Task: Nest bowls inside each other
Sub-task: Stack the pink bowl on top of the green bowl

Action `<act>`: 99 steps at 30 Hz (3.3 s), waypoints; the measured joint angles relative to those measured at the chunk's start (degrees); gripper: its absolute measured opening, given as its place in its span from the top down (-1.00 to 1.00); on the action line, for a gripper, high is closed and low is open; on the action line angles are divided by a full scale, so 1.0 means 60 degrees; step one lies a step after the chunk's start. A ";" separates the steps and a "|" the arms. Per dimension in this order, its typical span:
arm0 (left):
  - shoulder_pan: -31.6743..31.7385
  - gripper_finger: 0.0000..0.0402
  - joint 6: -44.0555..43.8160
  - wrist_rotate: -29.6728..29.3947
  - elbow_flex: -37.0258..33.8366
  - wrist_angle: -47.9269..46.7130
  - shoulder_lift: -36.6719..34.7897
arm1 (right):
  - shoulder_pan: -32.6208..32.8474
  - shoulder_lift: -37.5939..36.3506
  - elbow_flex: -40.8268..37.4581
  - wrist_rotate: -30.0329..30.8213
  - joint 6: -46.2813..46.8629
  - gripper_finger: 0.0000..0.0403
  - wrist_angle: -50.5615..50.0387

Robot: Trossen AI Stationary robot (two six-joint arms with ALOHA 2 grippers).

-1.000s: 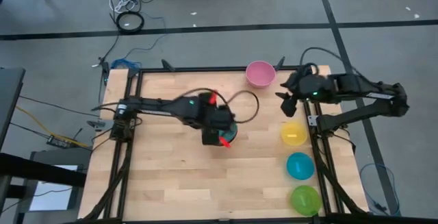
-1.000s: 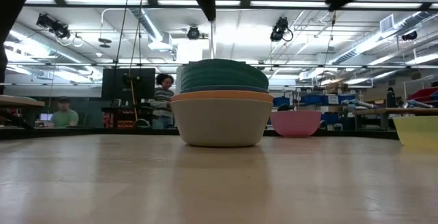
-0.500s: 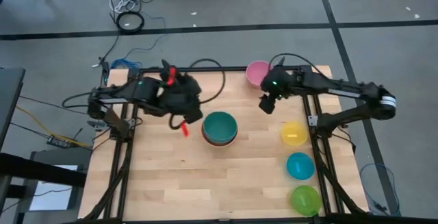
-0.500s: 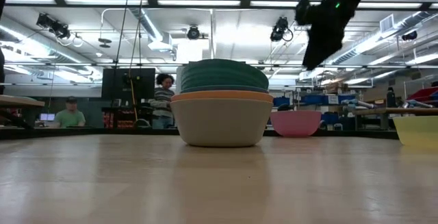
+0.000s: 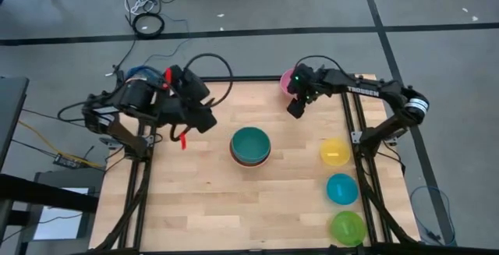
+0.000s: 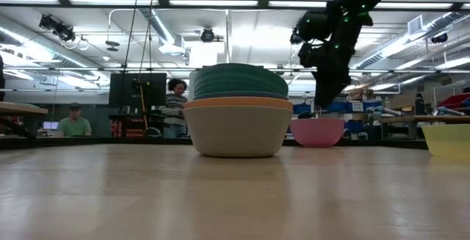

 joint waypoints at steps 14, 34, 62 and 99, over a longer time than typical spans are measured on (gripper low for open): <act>-0.0018 -0.41 0.0236 0.0049 0.0000 0.0009 -0.0236 | -0.0686 0.1271 0.0898 -0.0328 -0.0545 -0.01 -0.0350; -0.0029 -0.41 -0.0040 -0.0044 0.0000 0.0007 -0.1683 | -0.0955 0.2381 0.1297 -0.1057 -0.0791 0.55 -0.0684; -0.0029 -0.41 -0.0069 -0.0620 0.0000 0.0009 -0.2417 | 0.5844 0.1813 0.5031 -0.0084 0.0348 1.00 -0.1767; -0.0445 -0.41 -0.1896 0.1881 -0.6000 0.3324 -0.2518 | 0.7125 0.1092 0.5269 0.2112 0.2336 -0.16 -0.3873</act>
